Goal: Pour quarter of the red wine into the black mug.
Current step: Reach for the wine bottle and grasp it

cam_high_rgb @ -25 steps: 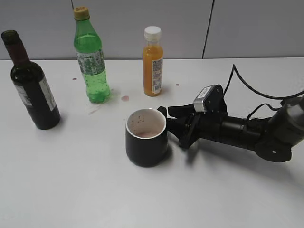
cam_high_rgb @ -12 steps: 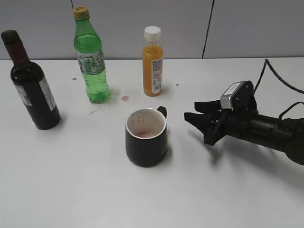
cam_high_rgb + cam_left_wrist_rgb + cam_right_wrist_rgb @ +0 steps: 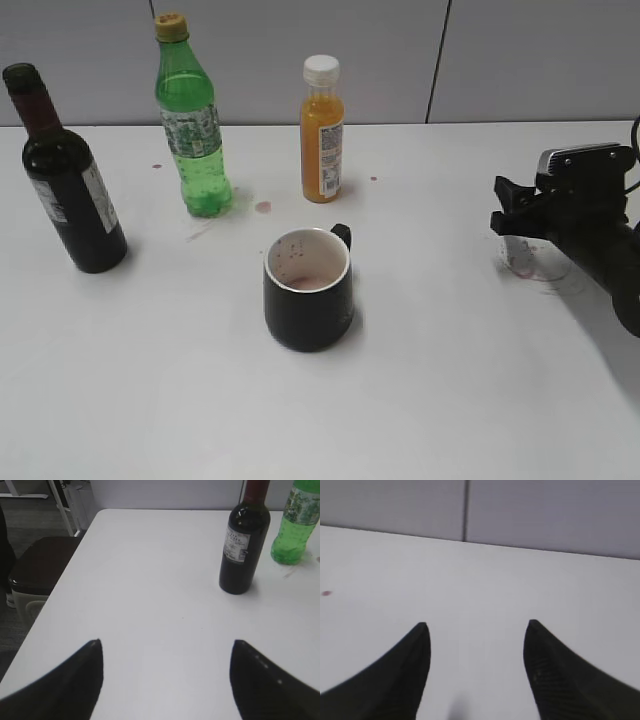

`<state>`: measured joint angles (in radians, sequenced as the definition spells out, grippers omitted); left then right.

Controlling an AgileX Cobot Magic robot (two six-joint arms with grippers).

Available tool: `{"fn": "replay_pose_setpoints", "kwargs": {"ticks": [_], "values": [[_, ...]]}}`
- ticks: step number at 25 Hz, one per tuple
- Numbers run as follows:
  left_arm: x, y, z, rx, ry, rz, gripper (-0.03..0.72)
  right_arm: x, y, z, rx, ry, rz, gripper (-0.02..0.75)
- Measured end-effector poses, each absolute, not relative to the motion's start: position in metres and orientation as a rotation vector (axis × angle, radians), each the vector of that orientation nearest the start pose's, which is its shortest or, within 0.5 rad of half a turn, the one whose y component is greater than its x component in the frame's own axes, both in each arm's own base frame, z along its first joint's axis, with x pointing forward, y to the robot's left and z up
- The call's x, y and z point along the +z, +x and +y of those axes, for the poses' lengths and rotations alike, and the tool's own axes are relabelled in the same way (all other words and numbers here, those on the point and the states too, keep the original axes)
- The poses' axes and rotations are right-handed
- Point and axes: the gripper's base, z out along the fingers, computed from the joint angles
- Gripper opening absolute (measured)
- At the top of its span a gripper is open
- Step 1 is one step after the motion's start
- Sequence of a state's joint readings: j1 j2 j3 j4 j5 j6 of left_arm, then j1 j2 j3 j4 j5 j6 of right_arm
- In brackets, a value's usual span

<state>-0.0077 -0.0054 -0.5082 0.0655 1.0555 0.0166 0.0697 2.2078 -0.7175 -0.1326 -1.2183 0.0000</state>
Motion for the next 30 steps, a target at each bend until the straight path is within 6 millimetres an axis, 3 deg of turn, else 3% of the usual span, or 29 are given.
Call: {"fn": "replay_pose_setpoints", "kwargs": {"ticks": [6,10,14,17,21,26,30], "values": [[0.28,-0.007,0.005,0.084,0.021,2.025,0.589,0.067,0.351,0.015,-0.07,-0.026,1.757,0.635],[0.28,-0.007,0.005,0.084,0.021,2.025,0.589,0.069,0.353,0.011,-0.103,0.019,1.751,0.657],[0.28,-0.007,0.005,0.084,0.021,2.025,0.589,0.087,0.367,0.012,-0.084,0.03,1.788,0.658],[0.28,-0.007,0.005,0.084,0.021,2.025,0.589,0.107,0.382,0.015,-0.054,0.039,1.869,0.658],[0.28,-0.007,0.005,0.084,0.021,2.025,0.589,0.147,0.412,0.019,0.009,0.042,2.027,0.652],[0.28,-0.007,0.005,0.084,0.021,2.025,0.589,0.207,0.451,0.017,0.079,0.032,2.201,0.643],[0.28,-0.007,0.005,0.084,0.021,2.025,0.589,0.256,0.462,0.015,0.09,-0.03,2.341,0.624]]}}
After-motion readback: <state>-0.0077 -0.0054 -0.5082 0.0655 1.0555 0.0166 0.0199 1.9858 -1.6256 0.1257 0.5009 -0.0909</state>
